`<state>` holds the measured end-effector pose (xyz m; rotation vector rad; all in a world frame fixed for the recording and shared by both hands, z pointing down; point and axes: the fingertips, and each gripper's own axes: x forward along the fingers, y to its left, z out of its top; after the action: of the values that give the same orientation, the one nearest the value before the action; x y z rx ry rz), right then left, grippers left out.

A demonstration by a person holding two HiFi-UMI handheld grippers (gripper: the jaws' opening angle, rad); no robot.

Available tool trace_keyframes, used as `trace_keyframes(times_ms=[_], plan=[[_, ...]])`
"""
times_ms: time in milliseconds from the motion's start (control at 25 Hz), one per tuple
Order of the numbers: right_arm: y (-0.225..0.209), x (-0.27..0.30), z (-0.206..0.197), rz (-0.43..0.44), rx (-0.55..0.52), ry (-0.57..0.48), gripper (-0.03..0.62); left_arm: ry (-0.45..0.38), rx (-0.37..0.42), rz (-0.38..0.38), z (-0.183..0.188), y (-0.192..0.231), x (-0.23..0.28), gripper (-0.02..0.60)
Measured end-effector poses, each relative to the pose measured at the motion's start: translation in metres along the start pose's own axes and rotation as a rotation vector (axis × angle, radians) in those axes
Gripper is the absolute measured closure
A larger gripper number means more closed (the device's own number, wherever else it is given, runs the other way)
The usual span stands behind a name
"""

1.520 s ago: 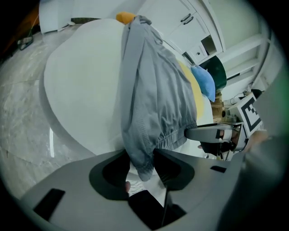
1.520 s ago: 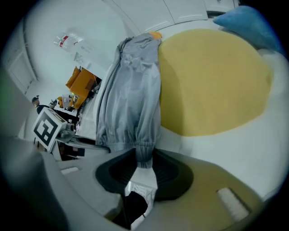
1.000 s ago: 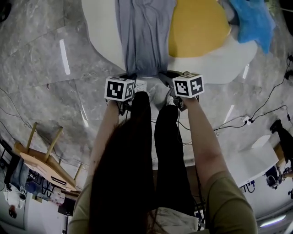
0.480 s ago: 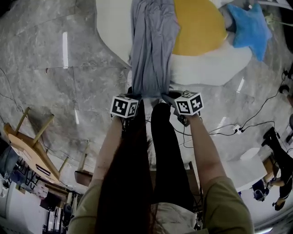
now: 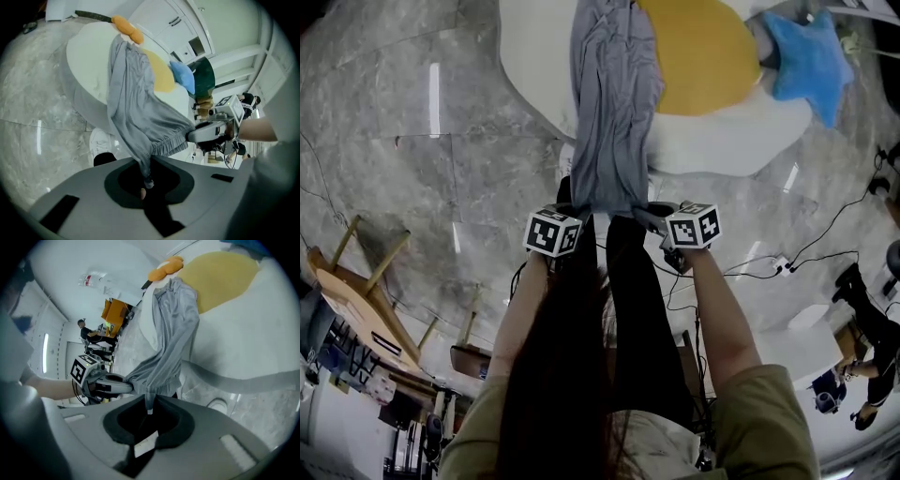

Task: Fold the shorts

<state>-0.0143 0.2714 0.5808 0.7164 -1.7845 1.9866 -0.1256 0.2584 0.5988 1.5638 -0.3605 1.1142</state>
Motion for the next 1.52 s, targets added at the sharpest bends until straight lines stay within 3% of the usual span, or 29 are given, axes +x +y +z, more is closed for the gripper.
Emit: trace_keyframes(times_ms=[160,440,600,720,920,1120,1160,1200,1240,1280,1320,1360,1520], plan=[[0.015,-0.017,0.074,0.092,0.063,-0.125,0.557,-0.113,-0.038,-0.012,0.077,0.008,-0.033,0.548],[0.017,-0.039,0.238,0.155,0.094,-0.295,0.557,-0.295,-0.002,-0.006,0.245,0.034,-0.071,0.548],[0.003,-0.045,0.314,0.119,0.197,-0.359,0.557,-0.36,0.012,0.023,0.331,0.05,-0.083,0.547],[-0.003,-0.044,0.364,0.102,0.171,-0.393,0.557,-0.378,0.015,0.054,0.376,0.065,-0.083,0.547],[-0.025,-0.036,0.41,0.002,0.165,-0.388,0.557,-0.406,-0.029,0.064,0.418,0.082,-0.076,0.546],[-0.03,-0.031,0.438,-0.021,0.167,-0.423,0.556,-0.461,-0.079,0.046,0.439,0.09,-0.074,0.515],[-0.029,-0.032,0.441,-0.031,0.138,-0.429,0.551,-0.476,-0.077,0.031,0.442,0.089,-0.075,0.438],[-0.028,-0.033,0.442,-0.043,0.102,-0.433,0.539,-0.489,-0.067,0.014,0.443,0.087,-0.075,0.29],[-0.028,-0.034,0.443,-0.054,0.069,-0.436,0.537,-0.5,-0.052,0.008,0.444,0.086,-0.076,0.216],[-0.027,-0.036,0.444,-0.06,0.042,-0.439,0.477,-0.507,-0.033,0.022,0.443,0.087,-0.078,0.214],[-0.027,-0.037,0.444,-0.063,0.021,-0.44,0.312,-0.513,-0.01,0.055,0.442,0.09,-0.08,0.209],[-0.027,-0.039,0.445,-0.065,0.0,-0.441,0.214,-0.517,0.013,0.098,0.44,0.095,-0.083,0.209],[-0.023,-0.053,0.437,-0.125,-0.135,-0.413,0.212,-0.531,0.136,0.227,0.428,0.101,-0.097,0.206]])
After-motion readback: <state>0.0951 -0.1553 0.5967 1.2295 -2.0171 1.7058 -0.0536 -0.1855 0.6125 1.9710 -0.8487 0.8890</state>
